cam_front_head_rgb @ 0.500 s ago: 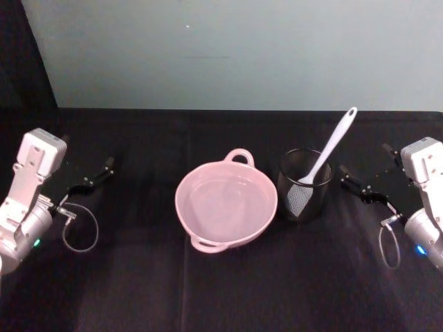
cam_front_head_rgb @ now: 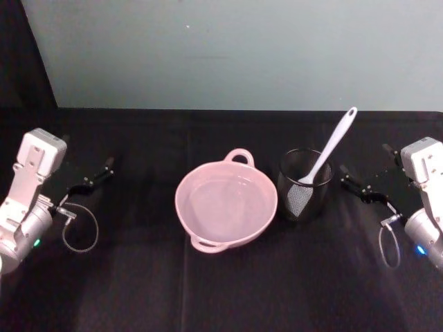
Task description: Use the one hand to pick up the spoon and stir the clear water in the bowl.
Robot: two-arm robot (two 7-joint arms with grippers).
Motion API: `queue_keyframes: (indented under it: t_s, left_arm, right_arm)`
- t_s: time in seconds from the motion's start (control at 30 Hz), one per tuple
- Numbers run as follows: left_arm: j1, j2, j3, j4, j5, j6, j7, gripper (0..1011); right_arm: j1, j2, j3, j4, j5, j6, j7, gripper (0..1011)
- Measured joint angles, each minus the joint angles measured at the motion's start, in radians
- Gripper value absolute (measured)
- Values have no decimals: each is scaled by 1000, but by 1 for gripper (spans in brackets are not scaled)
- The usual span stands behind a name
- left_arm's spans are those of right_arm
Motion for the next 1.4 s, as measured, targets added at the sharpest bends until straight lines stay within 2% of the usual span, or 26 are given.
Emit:
queue_keyframes:
  t_s: [1.0,1.27,1.4]
  left_arm:
    - [0,0,0,0,0,0,0,1011]
    - [0,0,0,0,0,0,0,1011]
    - [0,0,0,0,0,0,0,1011]
  right_arm:
    - [0,0,0,0,0,0,0,1002]
    - [-52,22,52,-69,18,-5,13,1003]
    - [-101,43,91,-143,36,8,12,1002]
